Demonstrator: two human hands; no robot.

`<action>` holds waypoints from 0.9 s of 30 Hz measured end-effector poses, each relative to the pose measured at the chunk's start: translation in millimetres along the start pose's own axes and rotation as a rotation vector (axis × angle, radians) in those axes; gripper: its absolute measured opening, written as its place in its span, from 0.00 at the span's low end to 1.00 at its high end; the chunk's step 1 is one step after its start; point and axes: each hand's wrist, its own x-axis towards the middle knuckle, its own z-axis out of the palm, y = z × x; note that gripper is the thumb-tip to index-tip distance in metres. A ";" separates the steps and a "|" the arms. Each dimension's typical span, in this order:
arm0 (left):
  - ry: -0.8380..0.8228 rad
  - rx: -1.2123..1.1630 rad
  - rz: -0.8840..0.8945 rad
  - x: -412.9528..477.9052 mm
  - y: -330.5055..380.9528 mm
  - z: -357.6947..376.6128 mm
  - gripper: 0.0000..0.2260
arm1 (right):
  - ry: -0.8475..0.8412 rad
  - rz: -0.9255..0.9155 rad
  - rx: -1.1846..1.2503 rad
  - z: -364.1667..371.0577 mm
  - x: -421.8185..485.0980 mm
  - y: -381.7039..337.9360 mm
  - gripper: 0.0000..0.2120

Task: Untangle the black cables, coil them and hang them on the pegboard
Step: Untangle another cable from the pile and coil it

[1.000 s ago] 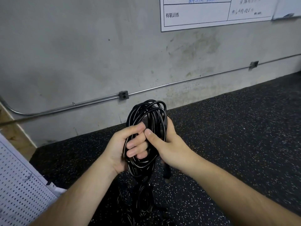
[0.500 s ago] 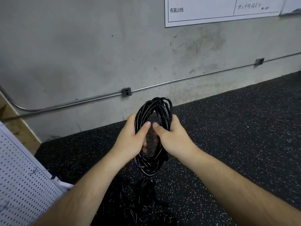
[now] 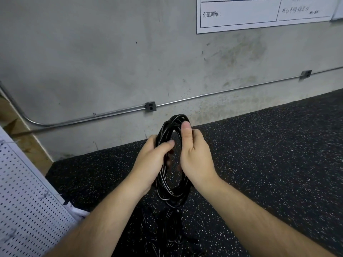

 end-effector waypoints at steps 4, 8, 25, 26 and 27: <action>-0.005 -0.044 0.016 3.1 1.4 -3.8 0.32 | -0.001 -0.054 -0.001 9.2 3.5 4.0 0.29; 0.013 -0.089 -0.045 13.5 0.4 -13.8 0.37 | -0.001 -0.084 -0.040 21.3 6.2 7.2 0.26; 0.055 -0.115 -0.043 37.0 0.4 -25.7 0.23 | -0.012 -0.063 -0.021 47.1 26.5 8.6 0.32; 0.083 -0.069 0.006 36.9 -0.8 -22.4 0.22 | -0.009 -0.057 -0.027 46.4 28.5 10.4 0.33; 0.111 -0.023 0.060 36.3 -2.0 -19.7 0.22 | -0.007 -0.048 -0.031 45.2 29.7 10.6 0.33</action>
